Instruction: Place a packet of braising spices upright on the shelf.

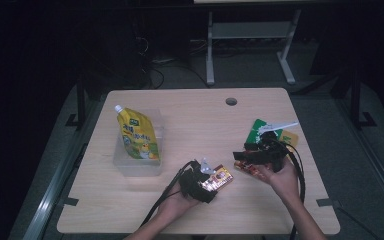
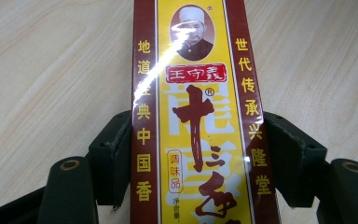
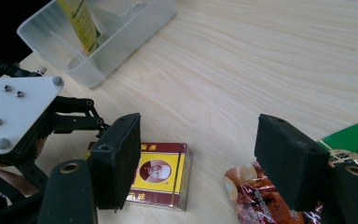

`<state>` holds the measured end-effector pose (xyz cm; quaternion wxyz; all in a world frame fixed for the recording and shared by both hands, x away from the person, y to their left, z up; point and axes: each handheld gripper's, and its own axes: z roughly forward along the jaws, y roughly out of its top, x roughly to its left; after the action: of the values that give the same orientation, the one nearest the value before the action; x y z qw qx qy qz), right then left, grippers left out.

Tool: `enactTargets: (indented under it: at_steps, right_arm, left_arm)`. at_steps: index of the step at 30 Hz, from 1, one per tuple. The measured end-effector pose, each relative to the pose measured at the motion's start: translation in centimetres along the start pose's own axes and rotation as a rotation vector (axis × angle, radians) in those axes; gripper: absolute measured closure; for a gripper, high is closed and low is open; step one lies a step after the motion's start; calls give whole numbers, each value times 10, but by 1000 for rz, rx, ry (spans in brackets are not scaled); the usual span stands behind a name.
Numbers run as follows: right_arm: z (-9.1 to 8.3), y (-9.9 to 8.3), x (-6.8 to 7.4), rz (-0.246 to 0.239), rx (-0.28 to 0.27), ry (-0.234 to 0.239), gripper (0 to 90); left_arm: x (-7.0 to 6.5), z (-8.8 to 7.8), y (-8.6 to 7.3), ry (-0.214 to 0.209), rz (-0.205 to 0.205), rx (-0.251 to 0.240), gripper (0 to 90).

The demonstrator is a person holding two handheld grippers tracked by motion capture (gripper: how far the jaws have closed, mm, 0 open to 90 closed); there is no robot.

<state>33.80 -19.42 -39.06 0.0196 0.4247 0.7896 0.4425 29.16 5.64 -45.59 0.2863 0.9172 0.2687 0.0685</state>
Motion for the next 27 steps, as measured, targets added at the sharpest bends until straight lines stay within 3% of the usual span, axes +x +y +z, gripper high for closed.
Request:
enactTargets:
  at_steps: [5,15,25,27]
  right_arm:
    - [1,0,-1,1,3,-2,307]
    - [1,1,-1,15,1,6,291]
    - [4,8,1,61,17,34,243]
    - [5,12,1,68,12,57,237]
  left_arm:
    - [2,-1,-1,-2,-21,-18,319]
    - [8,-10,1,36,-40,-79,321]
    - [17,-29,13,80,-46,-144,320]
    - [18,-35,18,90,-54,-166,320]
